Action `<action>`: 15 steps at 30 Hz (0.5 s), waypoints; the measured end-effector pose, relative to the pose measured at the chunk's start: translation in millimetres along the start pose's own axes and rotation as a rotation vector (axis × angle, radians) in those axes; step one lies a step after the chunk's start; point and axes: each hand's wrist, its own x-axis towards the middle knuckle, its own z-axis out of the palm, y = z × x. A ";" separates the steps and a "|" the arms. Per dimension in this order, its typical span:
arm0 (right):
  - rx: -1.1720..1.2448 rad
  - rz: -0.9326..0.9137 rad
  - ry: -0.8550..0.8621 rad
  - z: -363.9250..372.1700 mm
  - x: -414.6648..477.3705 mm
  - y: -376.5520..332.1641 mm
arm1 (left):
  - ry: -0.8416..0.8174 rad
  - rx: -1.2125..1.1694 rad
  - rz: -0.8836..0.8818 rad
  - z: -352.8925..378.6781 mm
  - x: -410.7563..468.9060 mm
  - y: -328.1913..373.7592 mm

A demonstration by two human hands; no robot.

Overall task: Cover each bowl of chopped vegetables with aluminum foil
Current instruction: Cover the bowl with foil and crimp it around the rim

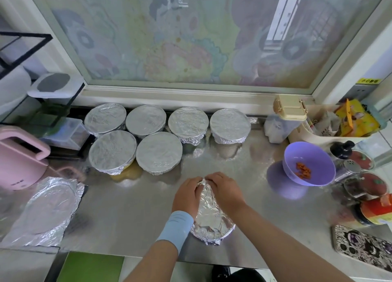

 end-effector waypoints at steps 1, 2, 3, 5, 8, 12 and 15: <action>0.037 0.021 0.010 4.0 -0.2 3.3 | 0.002 -0.009 -0.013 0.1 2.2 -1.1; 0.058 0.028 0.026 6.8 -0.2 5.5 | 0.000 -0.020 -0.027 0.0 4.2 -1.7; 0.070 0.026 0.041 8.9 0.1 7.2 | -0.003 -0.030 -0.044 0.0 5.6 -2.3; 0.076 0.026 0.047 9.1 1.5 8.0 | -0.007 -0.035 -0.074 -0.1 7.0 -2.6; 0.069 0.048 0.015 6.7 2.7 8.7 | -0.016 -0.022 -0.120 -1.7 8.9 -1.9; 0.044 0.029 -0.025 3.4 6.2 5.9 | -0.099 0.035 -0.101 -9.6 17.4 4.3; 0.031 0.051 0.017 -0.5 4.3 4.9 | -0.130 -0.039 -0.065 -9.7 21.1 7.8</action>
